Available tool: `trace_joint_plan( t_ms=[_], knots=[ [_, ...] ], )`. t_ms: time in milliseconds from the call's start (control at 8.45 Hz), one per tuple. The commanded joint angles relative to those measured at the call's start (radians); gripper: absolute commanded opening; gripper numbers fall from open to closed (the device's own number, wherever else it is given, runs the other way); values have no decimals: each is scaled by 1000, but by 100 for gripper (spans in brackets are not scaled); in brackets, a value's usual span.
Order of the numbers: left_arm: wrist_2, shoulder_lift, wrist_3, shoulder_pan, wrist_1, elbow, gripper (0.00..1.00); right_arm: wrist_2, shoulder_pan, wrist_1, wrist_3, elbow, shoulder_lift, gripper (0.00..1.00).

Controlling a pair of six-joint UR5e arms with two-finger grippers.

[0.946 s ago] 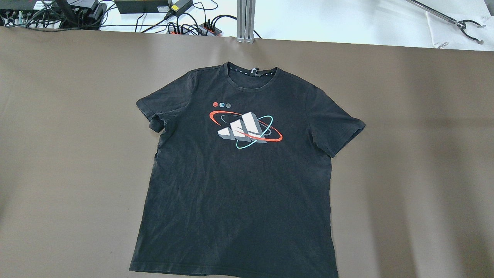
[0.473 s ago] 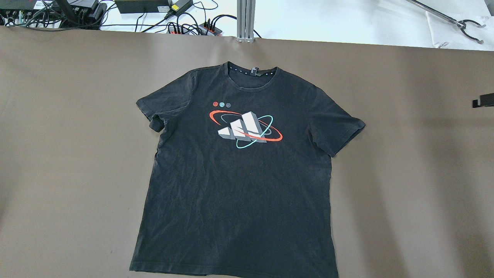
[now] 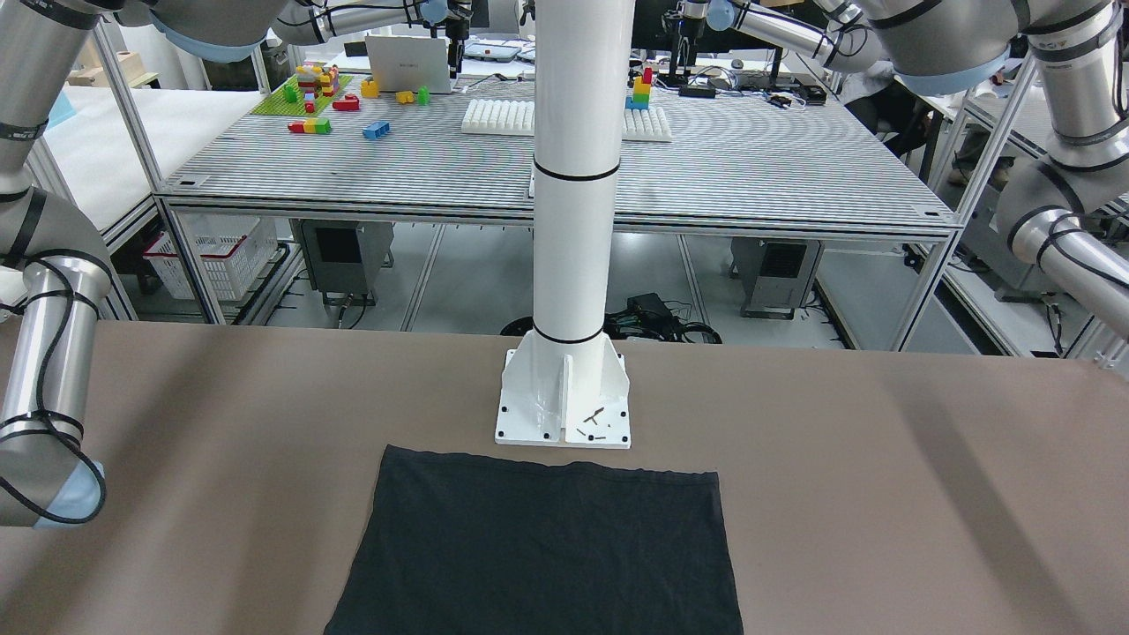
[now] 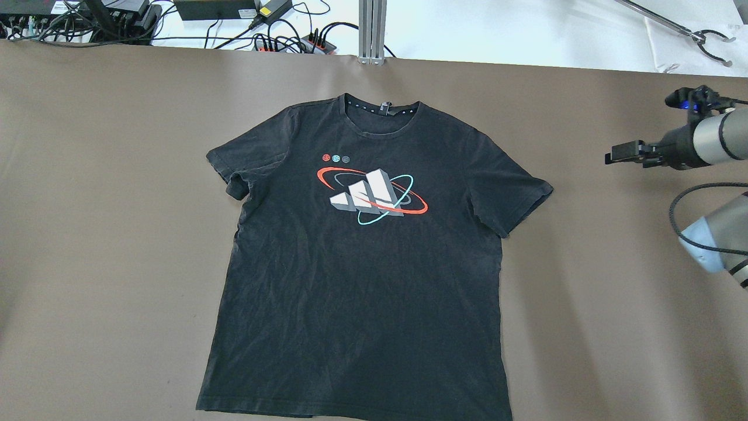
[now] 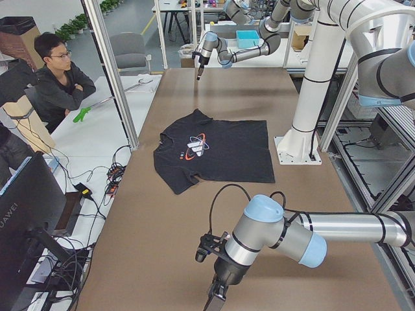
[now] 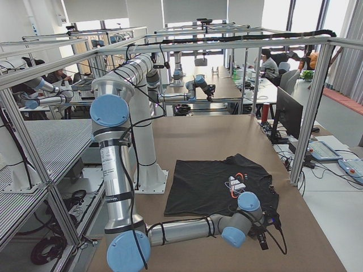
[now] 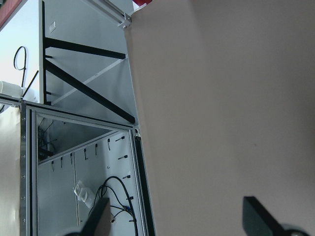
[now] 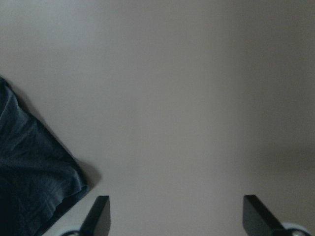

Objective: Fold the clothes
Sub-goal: 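Move the right gripper to the sleeve nearest it and grasp its edge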

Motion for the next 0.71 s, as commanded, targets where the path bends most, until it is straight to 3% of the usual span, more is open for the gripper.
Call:
trace_joint_plan(
  t_ms=[0,237,591],
  knots=[
    [0,-1,-33,12,0,0,94,-40,-103,90,121,-84,56,94],
    [0,-5,-74,34,0,0,94,-112,-167,89,190,-87,62,84],
    [0,-18,-85,54,2,-2,94,-147,-198,87,193,-122,72,78]
  ],
)
